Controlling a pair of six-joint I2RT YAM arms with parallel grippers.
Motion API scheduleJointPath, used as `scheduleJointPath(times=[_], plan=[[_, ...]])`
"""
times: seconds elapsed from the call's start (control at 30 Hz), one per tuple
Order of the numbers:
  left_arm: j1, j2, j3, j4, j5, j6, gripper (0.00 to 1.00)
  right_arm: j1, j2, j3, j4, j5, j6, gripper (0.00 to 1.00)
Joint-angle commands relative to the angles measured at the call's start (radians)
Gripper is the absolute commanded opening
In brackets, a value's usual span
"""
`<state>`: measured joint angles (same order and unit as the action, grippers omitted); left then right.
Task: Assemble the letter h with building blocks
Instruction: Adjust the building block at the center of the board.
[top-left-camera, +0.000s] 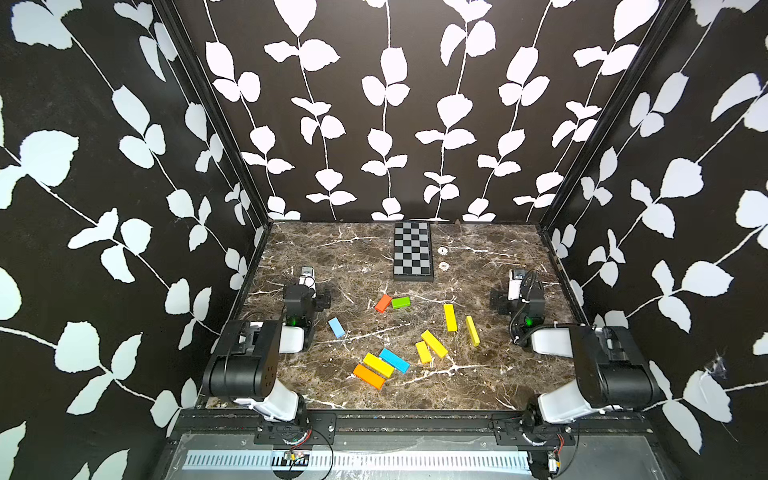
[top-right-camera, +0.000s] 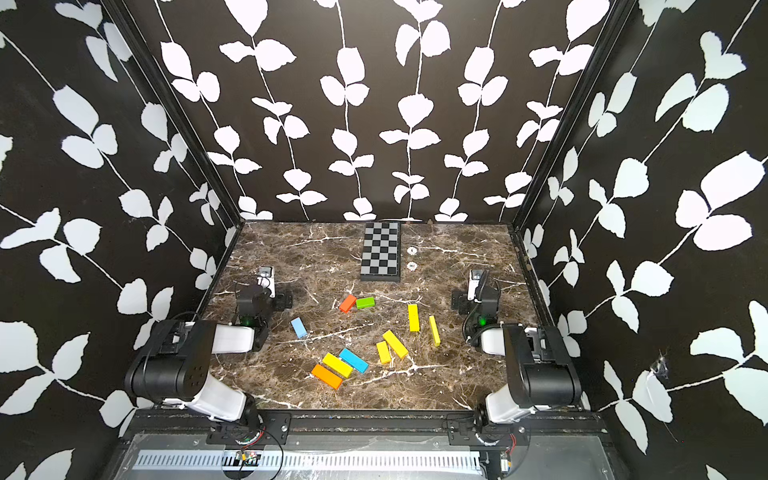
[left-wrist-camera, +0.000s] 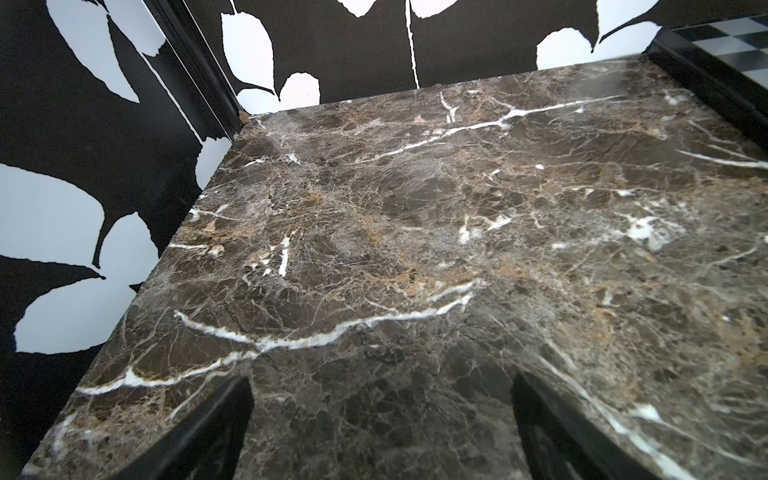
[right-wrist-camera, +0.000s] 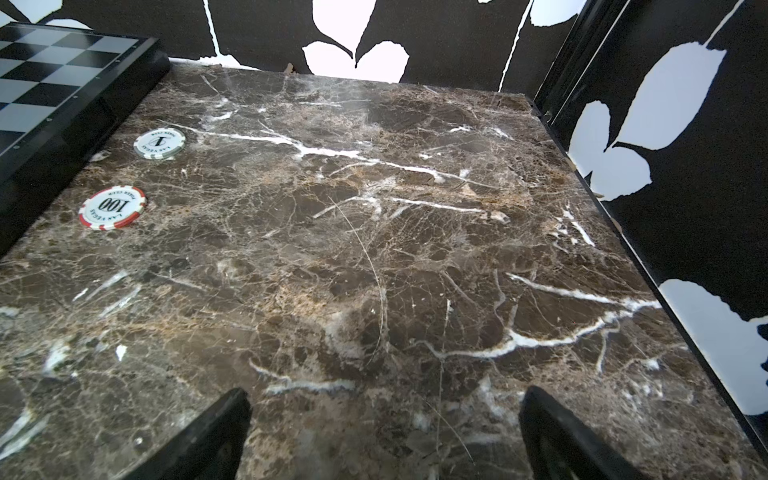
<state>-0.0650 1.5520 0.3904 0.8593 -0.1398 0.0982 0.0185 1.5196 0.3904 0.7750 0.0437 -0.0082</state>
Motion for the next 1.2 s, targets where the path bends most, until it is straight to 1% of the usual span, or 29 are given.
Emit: scheduleJointPath(times=[0.0, 0.73, 0.77, 0.8, 0.83, 0.87, 0.9, 0.93, 0.97, 1.0, 1.03, 1.07, 1.1, 1.13, 1.17], plan=[[-0.003, 0.0, 0.016, 0.019, -0.003, 0.007, 0.99, -0.005, 0.005, 0.022, 0.051, -0.002, -0.007, 0.99], [-0.007, 0.003, 0.019, 0.021, -0.009, 0.008, 0.99, -0.005, 0.005, 0.02, 0.052, -0.002, -0.007, 0.99], [-0.009, 0.003, 0.019, 0.022, -0.009, 0.008, 0.99, -0.004, 0.004, 0.021, 0.061, 0.011, -0.002, 0.99], [-0.009, 0.0, 0.014, 0.027, -0.01, 0.008, 0.99, 0.004, -0.02, 0.05, 0.011, 0.086, 0.014, 0.99], [-0.008, -0.011, 0.018, 0.04, -0.019, 0.012, 0.99, 0.013, -0.078, 0.118, -0.17, 0.172, 0.04, 0.99], [-0.008, -0.061, 0.053, -0.066, -0.058, 0.001, 0.99, 0.017, -0.142, 0.229, -0.415, 0.245, 0.076, 0.99], [-0.007, -0.127, 0.132, -0.286, -0.096, -0.023, 0.99, 0.017, -0.186, 0.338, -0.585, 0.284, 0.117, 0.99], [-0.007, -0.159, 0.201, -0.404, -0.143, -0.035, 0.99, 0.017, -0.218, 0.428, -0.71, 0.281, 0.145, 0.99], [-0.009, -0.188, 0.261, -0.489, -0.234, -0.079, 0.99, 0.018, -0.25, 0.53, -0.86, 0.236, 0.18, 0.99], [-0.007, -0.225, 0.322, -0.587, -0.313, -0.164, 0.99, 0.018, -0.282, 0.594, -0.933, 0.194, 0.248, 0.99], [-0.007, -0.258, 0.38, -0.69, -0.352, -0.232, 0.98, 0.018, -0.302, 0.61, -0.932, 0.175, 0.315, 0.99], [-0.006, -0.293, 0.447, -0.844, -0.383, -0.334, 0.93, 0.018, -0.328, 0.593, -0.922, 0.177, 0.424, 0.99], [-0.009, -0.325, 0.499, -0.974, -0.374, -0.455, 0.9, 0.005, -0.343, 0.568, -0.978, 0.199, 0.623, 0.99], [-0.011, -0.354, 0.52, -1.046, -0.337, -0.535, 0.88, -0.033, -0.352, 0.555, -1.022, 0.095, 0.694, 1.0], [-0.025, -0.388, 0.518, -1.081, -0.289, -0.599, 0.86, -0.069, -0.353, 0.517, -0.943, -0.058, 0.712, 0.99]])
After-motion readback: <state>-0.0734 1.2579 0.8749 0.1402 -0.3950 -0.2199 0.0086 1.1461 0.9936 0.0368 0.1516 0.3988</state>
